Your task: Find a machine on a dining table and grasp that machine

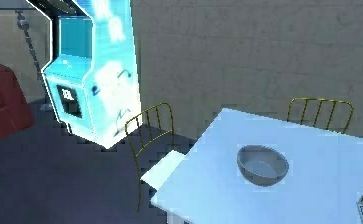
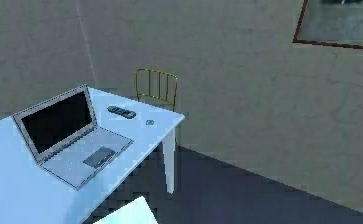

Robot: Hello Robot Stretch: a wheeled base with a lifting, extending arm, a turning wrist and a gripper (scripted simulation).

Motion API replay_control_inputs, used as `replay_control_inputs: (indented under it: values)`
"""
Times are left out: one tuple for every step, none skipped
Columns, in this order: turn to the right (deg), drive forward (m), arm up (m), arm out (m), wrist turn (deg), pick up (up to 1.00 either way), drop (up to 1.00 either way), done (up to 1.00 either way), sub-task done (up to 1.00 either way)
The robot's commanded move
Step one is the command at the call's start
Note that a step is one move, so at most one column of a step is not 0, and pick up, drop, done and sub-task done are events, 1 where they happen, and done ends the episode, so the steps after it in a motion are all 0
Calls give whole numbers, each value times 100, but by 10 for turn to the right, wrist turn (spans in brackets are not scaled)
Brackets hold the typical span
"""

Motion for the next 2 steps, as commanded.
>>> replay_control_inputs:
  values:
    - [-240,0,0,0,0,0,0,0,0]
    - [0,0,50,0,0,0,0,0,0]
